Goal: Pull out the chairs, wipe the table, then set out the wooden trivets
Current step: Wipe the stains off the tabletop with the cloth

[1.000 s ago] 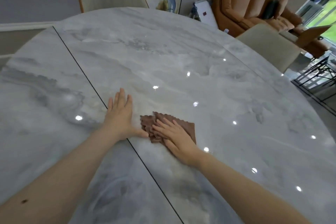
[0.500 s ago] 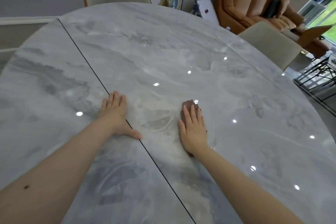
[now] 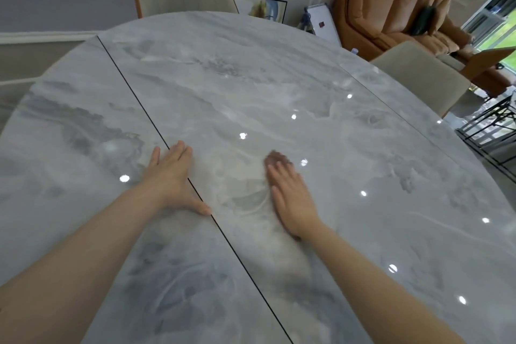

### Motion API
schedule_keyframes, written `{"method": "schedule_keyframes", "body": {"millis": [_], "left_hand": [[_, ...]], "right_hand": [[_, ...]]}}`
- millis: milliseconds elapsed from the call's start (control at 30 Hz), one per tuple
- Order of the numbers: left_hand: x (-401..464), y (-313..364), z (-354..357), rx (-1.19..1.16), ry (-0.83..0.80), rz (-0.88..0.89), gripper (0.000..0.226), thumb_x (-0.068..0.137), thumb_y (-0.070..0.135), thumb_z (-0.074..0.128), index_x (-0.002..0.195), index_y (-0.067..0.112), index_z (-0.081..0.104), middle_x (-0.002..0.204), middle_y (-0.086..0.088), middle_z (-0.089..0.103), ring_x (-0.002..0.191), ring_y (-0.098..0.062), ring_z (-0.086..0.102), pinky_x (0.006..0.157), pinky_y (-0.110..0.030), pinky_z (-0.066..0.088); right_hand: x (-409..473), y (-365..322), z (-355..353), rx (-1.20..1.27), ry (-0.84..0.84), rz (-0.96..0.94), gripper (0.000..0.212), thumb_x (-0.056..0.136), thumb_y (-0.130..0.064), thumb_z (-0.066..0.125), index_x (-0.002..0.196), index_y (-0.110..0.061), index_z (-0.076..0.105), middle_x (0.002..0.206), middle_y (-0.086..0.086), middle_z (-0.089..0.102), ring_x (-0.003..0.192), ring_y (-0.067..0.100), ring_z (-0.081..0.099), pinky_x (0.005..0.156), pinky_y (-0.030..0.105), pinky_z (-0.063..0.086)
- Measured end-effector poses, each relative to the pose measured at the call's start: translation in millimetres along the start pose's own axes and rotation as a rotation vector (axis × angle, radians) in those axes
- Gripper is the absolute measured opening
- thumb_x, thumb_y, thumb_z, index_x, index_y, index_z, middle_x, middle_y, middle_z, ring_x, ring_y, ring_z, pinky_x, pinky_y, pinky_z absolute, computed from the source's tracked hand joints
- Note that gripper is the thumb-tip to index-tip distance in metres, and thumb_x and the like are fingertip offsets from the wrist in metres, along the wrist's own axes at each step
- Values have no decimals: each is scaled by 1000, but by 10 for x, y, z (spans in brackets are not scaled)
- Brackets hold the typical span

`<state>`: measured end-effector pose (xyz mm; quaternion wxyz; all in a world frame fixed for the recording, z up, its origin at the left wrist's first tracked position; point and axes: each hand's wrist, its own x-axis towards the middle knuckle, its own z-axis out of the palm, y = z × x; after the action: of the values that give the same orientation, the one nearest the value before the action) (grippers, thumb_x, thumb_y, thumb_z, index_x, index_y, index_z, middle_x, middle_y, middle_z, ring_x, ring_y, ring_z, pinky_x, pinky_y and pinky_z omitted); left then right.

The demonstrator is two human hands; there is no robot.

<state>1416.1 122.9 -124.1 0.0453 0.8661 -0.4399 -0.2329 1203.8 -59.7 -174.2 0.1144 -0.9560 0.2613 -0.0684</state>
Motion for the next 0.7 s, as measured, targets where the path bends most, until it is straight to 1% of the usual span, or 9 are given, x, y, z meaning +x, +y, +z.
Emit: {"method": "schedule_keyframes", "body": {"millis": [100,167,267,333,400,467,533,600,700], "left_hand": [[118,-61,-70,10,24,-13,147,46,74,74,151,8,-5,159,-9,-12,146,-18,-13,117,-40,-12],[215,-76,-82,13,31,-24,149,45,76,73,150,7,-6,158,-10,-11,146,-21,-12,117,-41,-9],[323,-97,-72,-3,37,-46,152,44,78,72,149,5,-10,158,-11,-14,146,-22,-14,117,-42,-9],[349,-105,-80,-6,14,-56,155,42,79,71,149,5,-13,157,-11,-16,145,-22,-17,117,-42,-9],[405,-116,-98,-2,-5,-64,158,39,79,72,149,4,-14,156,-12,-18,144,-23,-20,118,-42,-9],[468,-95,-126,8,-34,-70,161,37,78,74,148,3,-15,156,-15,-21,144,-25,-22,118,-42,-10],[507,-49,-159,11,-66,-91,162,37,74,78,147,3,-18,154,-17,-25,143,-27,-24,118,-41,-9],[543,-32,-165,15,-91,-114,163,38,70,81,146,1,-20,153,-18,-27,142,-29,-25,119,-40,-8],[585,-22,-145,22,-95,-121,165,37,68,83,145,1,-22,152,-19,-28,142,-31,-25,119,-40,-8]], "right_hand": [[555,101,29,-27,19,274,52,102,-34,19,152,-22,16,160,2,13,148,20,4,120,36,2],[919,-160,125,-28,33,283,51,102,-28,26,152,-19,17,159,5,16,148,23,7,119,36,2],[1019,-600,249,-28,40,-2,56,97,-34,24,149,-15,29,155,9,29,146,27,18,117,34,5],[761,-618,183,-15,-79,-204,57,96,-39,20,151,-22,24,158,1,22,148,18,10,118,31,3],[578,-284,78,-7,-113,-265,55,97,-42,18,151,-30,19,159,-8,14,148,10,2,119,27,0],[635,199,-19,-16,-58,-129,60,94,-47,12,151,-29,18,159,-9,12,148,10,1,119,29,2],[912,542,-76,-23,-10,46,64,93,-48,12,151,-23,20,160,0,14,148,17,3,119,30,2],[1313,623,-26,-47,14,153,60,96,-38,17,152,-16,19,160,7,14,148,23,5,118,31,0],[1860,448,81,-65,44,236,54,101,-29,22,153,-16,15,160,8,10,148,23,4,120,34,0]]}}
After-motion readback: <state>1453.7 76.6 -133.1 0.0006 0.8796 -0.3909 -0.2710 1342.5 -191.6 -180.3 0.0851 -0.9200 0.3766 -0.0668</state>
